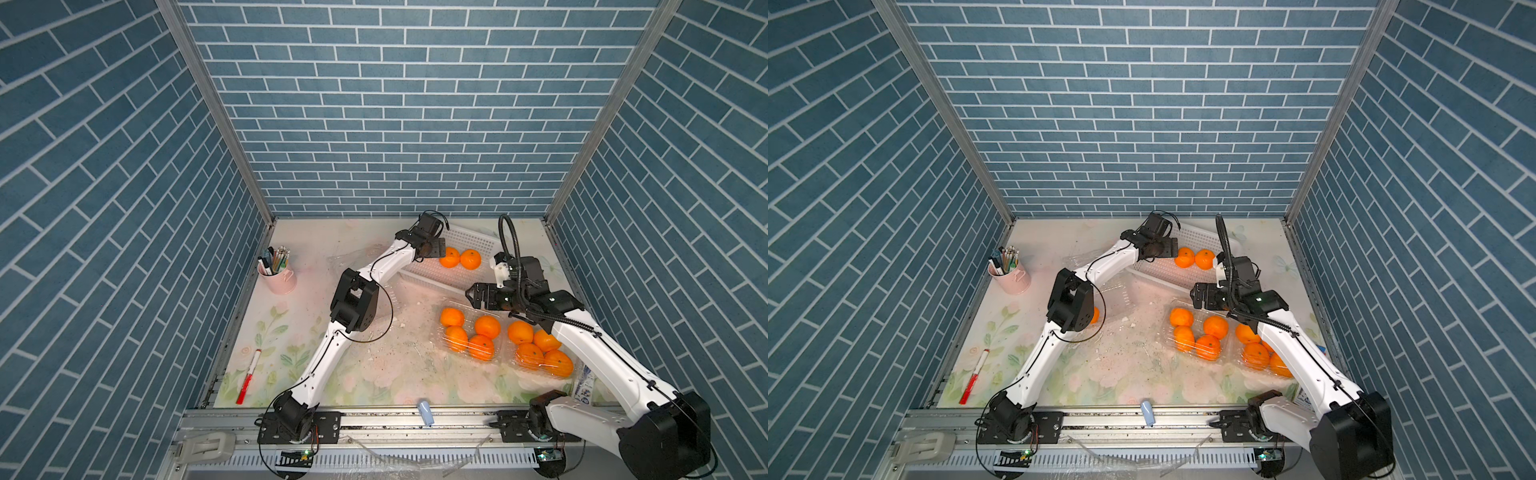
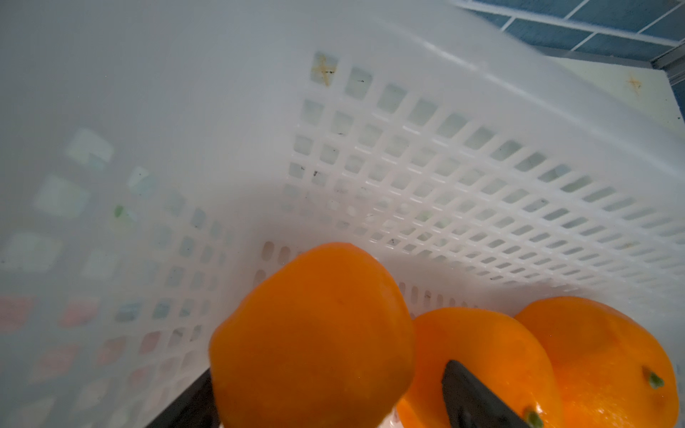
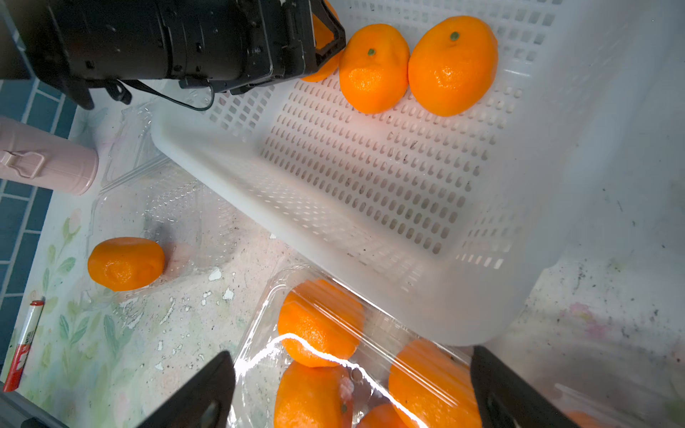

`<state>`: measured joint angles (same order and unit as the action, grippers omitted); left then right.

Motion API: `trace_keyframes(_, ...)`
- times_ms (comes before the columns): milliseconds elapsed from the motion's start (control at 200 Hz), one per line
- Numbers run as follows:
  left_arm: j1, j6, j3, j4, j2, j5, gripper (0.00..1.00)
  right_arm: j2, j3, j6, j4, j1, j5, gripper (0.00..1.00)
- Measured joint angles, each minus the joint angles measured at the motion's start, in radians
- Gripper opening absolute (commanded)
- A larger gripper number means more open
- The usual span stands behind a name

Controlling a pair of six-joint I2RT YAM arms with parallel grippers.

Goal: Take oranges out of containers
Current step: Place the orange in the basket.

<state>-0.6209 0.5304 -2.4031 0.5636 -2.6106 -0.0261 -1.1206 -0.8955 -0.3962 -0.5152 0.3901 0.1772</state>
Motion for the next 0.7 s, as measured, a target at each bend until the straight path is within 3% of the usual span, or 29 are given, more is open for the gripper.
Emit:
trace_keyframes(355, -0.008, -0.033, 0.014, 0.023, 0.055, -0.042, 0.99, 0.010, -0.082, 0.000, -0.053, 0.000, 0.029, 0.98)
trace_keyframes(550, -0.023, -0.084, 0.076, 0.026, 0.216, -0.048, 0.99, 0.010, -0.122, -0.001, -0.081, 0.000, 0.037, 0.98)
trace_keyframes(700, -0.034, -0.129, 0.221, -0.011, 0.397, -0.043, 0.99, 0.002, -0.173, -0.001, -0.105, 0.010, 0.046, 0.97)
